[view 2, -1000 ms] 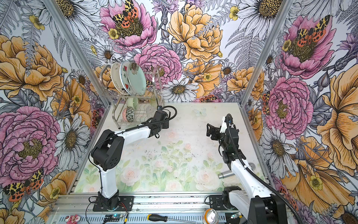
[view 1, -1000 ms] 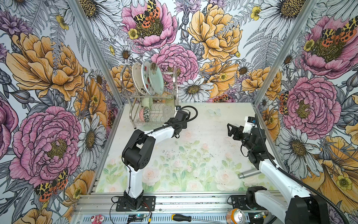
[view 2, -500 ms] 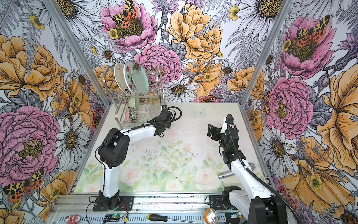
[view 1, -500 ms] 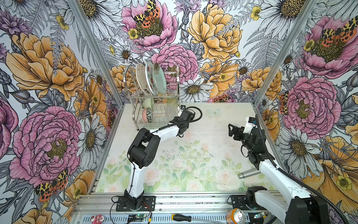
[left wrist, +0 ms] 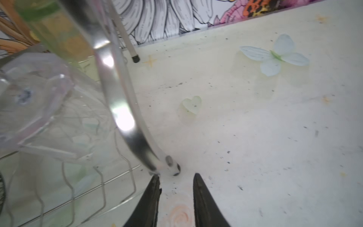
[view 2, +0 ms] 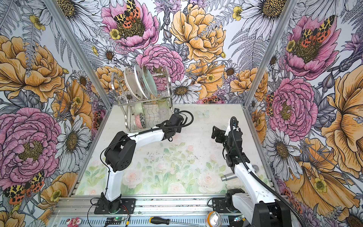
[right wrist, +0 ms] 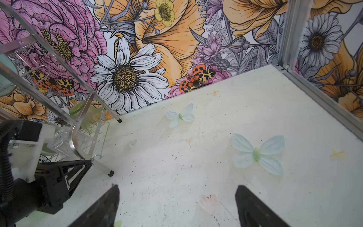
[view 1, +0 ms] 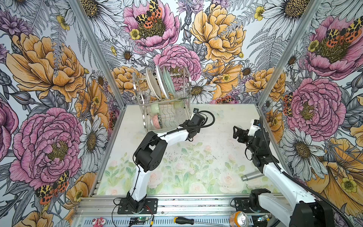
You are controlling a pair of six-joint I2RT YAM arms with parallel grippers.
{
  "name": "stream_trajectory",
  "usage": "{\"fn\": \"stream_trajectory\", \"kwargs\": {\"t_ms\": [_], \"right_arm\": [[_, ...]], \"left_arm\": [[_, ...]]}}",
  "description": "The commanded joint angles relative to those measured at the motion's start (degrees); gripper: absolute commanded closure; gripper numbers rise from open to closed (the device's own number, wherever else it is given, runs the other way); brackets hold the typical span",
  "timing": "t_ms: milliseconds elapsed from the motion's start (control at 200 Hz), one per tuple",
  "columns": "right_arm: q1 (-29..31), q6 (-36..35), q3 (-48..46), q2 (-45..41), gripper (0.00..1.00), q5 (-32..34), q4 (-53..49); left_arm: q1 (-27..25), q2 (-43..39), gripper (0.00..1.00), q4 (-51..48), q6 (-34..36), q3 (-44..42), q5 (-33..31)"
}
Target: Unload the mixed dishes from the dish rack
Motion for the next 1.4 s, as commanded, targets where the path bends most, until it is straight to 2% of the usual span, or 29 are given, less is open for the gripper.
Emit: {"fn": "stream_trajectory", "kwargs": {"t_ms": [0, 135, 200, 300, 355, 420, 500, 636, 731, 871, 1176, 1396], "right_arm": [[-0.3, 0.6, -0.8, -1.3, 0.06, 1.2, -0.1], [-0.5, 0.6, -0.7, -1.2, 0.06, 1.2, -0.3], [-0.6, 0.5, -0.8, -1.3, 0.06, 1.0, -0.4], [-0.6, 0.0, -0.3, -0.9, 0.06, -1.5, -0.4], [-0.7, -0.2, 0.1, -0.4, 0.06, -3.6, -0.4], [-0.7, -0.2, 0.7, 0.6, 0.06, -5.3, -0.4], [-0.5, -0.6, 2.1, 2.4, 0.07, -8.3, -0.4], [1.9, -1.8, 6.0, 6.8, 0.09, -14.8, -0.8], [4.9, -2.9, 8.3, 10.0, 0.1, -14.8, -1.1], [8.4, -3.7, 10.9, 14.2, 0.1, -13.2, -0.3], [15.1, -5.3, 19.1, 25.6, 0.11, -12.1, 3.6], [19.5, -5.1, 26.4, 34.2, 0.16, -12.3, 5.6]], "left_arm": [[-3.3, 1.7, 0.71, 2.7, -0.5, 2.4, 6.6], [-4.5, 2.7, 0.73, 2.6, -0.6, 3.6, 7.7], [-4.8, 2.5, 0.67, 2.0, -1.6, 4.2, 7.4], [-4.7, 0.1, 0.66, 2.0, -3.2, 3.2, 7.1], [-4.7, -1.7, 0.62, 2.1, -4.0, 2.0, 6.4], [-4.7, -4.1, 0.53, 1.9, -4.9, 0.3, 5.4], [-4.6, -7.0, 0.33, 0.8, -6.0, -1.8, 4.5], [-4.6, -14.4, 0.16, 0.8, -6.5, -8.9, 4.3], [-4.6, -22.0, 0.01, 2.1, -7.3, -15.4, 3.0], [-4.1, -30.0, 0.01, 2.2, -9.8, -23.2, -0.7], [1.9, -44.1, 0.01, 1.4, -18.1, -37.2, -1.0], [3.2, -53.3, 0.01, -0.6, -19.5, -42.2, -2.3]]}}
